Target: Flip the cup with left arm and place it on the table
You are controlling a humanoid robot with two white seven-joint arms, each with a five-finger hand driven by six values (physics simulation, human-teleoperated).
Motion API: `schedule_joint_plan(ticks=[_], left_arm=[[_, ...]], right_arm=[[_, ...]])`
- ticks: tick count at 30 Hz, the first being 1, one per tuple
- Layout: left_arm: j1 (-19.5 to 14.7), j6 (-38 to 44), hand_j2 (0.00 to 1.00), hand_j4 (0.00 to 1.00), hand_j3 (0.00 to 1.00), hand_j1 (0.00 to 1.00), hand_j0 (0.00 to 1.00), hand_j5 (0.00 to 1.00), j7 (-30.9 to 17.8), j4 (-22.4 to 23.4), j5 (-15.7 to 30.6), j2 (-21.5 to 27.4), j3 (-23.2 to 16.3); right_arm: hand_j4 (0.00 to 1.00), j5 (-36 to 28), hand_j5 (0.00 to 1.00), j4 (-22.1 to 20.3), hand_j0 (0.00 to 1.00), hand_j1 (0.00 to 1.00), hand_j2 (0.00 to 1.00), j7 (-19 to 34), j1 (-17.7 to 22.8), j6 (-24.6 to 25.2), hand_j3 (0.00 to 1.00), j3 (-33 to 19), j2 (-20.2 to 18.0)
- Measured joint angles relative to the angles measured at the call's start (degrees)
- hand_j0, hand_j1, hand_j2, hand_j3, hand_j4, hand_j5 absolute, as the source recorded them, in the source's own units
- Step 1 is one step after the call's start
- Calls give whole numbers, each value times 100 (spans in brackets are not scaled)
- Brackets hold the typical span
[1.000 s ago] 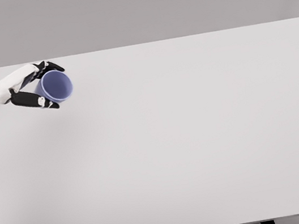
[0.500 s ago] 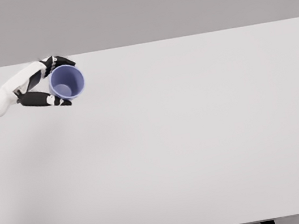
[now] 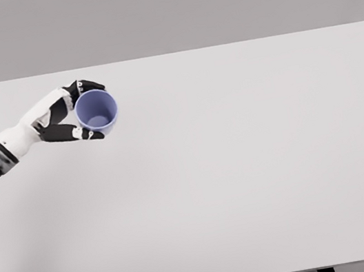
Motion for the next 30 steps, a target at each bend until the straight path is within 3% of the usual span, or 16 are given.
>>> schedule_joint_plan(ticks=[8, 11, 15, 30], left_arm=[[299, -272, 59, 59, 59, 59, 59, 59, 314, 112, 223, -189, 7], [518, -348, 59, 59, 59, 59, 59, 59, 708, 116, 258, -294, 13], [554, -401, 59, 59, 59, 59, 59, 59, 1040, 120, 364, -418, 34], [712, -415, 59, 59, 59, 59, 59, 59, 1164, 473, 950, -807, 43]], right_arm=[[100, 0, 100, 1, 100, 100, 100, 0, 0, 0, 100, 0, 0], [100, 0, 100, 0, 100, 100, 100, 0, 0, 1, 100, 0, 0], [100, 0, 100, 0, 100, 100, 100, 0, 0, 0, 100, 0, 0], [100, 0, 100, 0, 100, 100, 100, 0, 0, 0, 100, 0, 0]])
